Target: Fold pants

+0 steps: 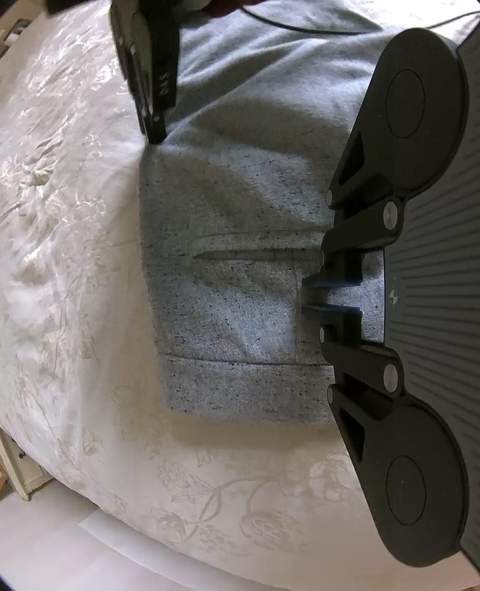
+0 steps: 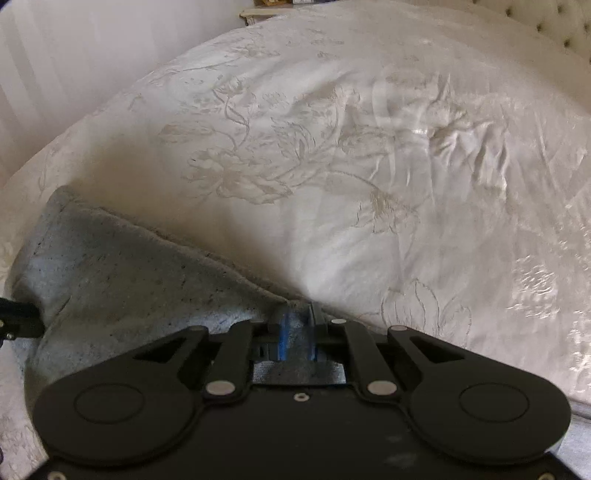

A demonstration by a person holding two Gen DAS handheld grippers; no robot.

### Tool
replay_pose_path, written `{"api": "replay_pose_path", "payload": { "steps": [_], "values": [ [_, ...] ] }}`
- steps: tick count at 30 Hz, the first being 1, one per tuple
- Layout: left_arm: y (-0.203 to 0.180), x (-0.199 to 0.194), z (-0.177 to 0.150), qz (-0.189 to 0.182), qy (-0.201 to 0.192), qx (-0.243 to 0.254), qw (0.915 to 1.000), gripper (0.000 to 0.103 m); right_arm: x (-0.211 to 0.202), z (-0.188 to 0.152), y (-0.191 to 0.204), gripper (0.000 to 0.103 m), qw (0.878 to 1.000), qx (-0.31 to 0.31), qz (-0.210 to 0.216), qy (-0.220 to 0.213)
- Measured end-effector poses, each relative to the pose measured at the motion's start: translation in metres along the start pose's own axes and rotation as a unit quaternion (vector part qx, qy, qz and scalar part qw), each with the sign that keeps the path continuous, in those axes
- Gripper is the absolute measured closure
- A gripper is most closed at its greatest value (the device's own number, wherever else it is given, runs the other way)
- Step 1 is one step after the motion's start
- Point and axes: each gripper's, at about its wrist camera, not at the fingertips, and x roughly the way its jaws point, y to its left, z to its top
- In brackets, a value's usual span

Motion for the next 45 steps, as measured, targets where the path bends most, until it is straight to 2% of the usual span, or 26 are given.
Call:
{"api": "replay_pose_path", "payload": {
  "steps": [3,5,7,11,13,15,18,21,26,32,37,41,45],
  "values": [
    [0.001,-0.014,0.002,-0.001,-0.013,-0.017,0.9998,0.092,-0.034,-0.016,0.0,0.089,0.999,0.031,0.03,-0.015],
    [0.002,-0.022,0.003,0.006,-0.029,-0.015,0.9995,0.092,-0.06,-0.038,0.007,0.089,0.998,0.037,0.05,-0.014],
    [0.004,-0.018,0.005,0.017,-0.028,-0.007,0.9994,0.092,-0.074,-0.065,0.015,0.089,0.997,0.034,0.066,0.006],
    [0.01,-0.001,0.003,0.034,-0.009,0.015,0.9993,0.092,-0.084,-0.129,0.033,0.089,0.993,0.012,0.078,0.086],
    [0.011,-0.001,0.002,0.033,-0.005,0.02,0.9992,0.092,-0.096,-0.149,0.038,0.089,0.992,0.001,0.084,0.094],
    [0.01,-0.008,0.003,0.037,-0.009,0.015,0.9992,0.092,-0.109,-0.155,0.036,0.089,0.992,0.02,0.086,0.092],
    [0.012,-0.019,-0.001,0.028,-0.015,-0.015,0.9994,0.092,-0.122,-0.158,0.024,0.084,0.991,0.074,0.076,0.078],
    [0.012,-0.034,-0.015,0.004,-0.009,-0.056,0.9984,0.092,-0.138,-0.158,0.018,0.082,0.991,0.105,0.059,0.056],
    [-0.014,-0.057,-0.03,-0.021,-0.012,-0.062,0.9978,0.092,-0.166,-0.172,-0.005,0.081,0.986,0.165,0.007,0.036],
    [-0.07,-0.074,-0.035,-0.066,-0.021,-0.063,0.9956,0.092,-0.206,-0.203,-0.074,0.081,0.97,0.234,-0.067,0.023],
    [-0.124,-0.078,-0.033,-0.089,-0.018,-0.046,0.9948,0.092,-0.236,-0.224,-0.148,0.081,0.959,0.253,-0.125,-0.001],
    [-0.171,-0.087,-0.026,-0.088,-0.028,-0.037,0.995,0.092,-0.266,-0.245,-0.219,0.076,0.955,0.251,-0.157,-0.021],
    [-0.216,-0.094,-0.017,-0.077,-0.03,-0.054,0.9952,0.092,-0.279,-0.259,-0.288,0.075,0.954,0.24,-0.179,-0.026]
  ]
}}
